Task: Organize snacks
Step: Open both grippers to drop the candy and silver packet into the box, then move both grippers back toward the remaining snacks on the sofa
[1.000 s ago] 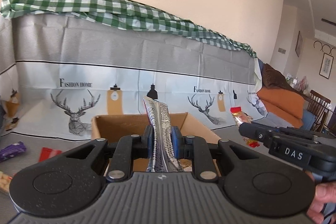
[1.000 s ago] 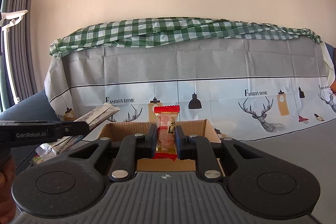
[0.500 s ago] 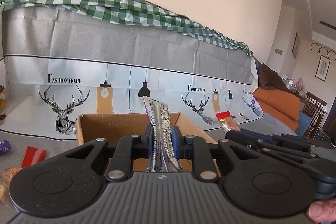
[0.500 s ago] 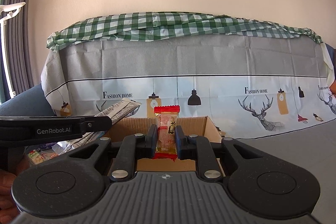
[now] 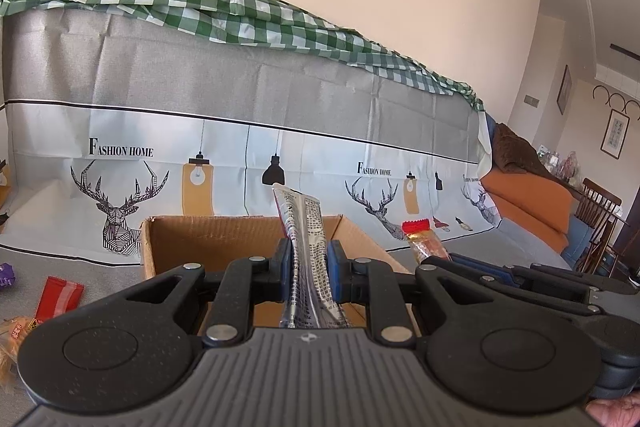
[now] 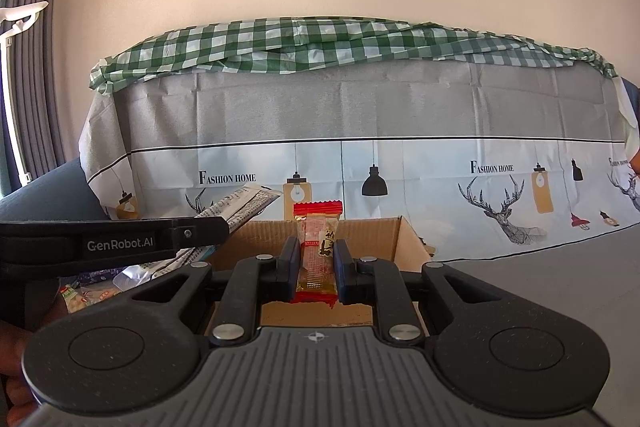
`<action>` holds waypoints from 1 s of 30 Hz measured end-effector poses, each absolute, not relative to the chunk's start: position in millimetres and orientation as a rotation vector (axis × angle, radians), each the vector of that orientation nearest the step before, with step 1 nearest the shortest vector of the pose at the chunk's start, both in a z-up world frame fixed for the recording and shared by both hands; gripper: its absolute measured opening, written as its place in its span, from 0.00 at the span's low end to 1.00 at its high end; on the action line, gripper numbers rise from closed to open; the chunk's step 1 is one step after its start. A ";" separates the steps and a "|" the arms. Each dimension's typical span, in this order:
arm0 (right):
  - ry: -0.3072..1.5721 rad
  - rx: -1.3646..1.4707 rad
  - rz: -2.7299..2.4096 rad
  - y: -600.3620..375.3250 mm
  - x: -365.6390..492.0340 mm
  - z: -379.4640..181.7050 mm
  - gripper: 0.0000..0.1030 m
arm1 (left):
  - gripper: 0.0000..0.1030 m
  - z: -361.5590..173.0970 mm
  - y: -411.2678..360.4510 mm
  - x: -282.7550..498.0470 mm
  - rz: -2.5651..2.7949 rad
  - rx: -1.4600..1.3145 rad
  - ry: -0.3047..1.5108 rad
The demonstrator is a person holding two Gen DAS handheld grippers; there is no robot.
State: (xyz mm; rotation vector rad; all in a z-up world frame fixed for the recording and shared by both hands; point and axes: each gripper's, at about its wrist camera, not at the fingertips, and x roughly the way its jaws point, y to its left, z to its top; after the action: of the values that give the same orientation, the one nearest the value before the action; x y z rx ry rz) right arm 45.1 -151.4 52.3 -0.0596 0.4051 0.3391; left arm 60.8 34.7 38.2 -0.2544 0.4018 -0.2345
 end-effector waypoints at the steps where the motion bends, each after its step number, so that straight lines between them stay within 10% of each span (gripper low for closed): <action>1: 0.406 -0.058 0.339 -151.9 45.3 52.4 0.18 | 0.20 38.0 34.4 60.8 -0.235 -0.254 0.402; 9: 0.422 -0.056 0.336 -151.9 48.2 50.9 0.19 | 0.21 36.8 34.1 63.5 -0.256 -0.266 0.421; 12: 0.431 -0.062 0.312 -150.8 50.3 49.6 0.47 | 0.36 36.0 34.4 64.7 -0.258 -0.270 0.428; 30: 0.429 -0.050 0.310 -140.2 44.8 47.7 0.59 | 0.37 29.6 91.3 59.1 -0.120 -0.416 0.434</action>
State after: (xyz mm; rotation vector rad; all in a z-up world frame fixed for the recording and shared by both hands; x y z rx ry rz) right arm 44.8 -140.2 47.7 -0.0504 0.4292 0.3096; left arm 59.1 91.3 29.6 -0.4156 0.4341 -0.1204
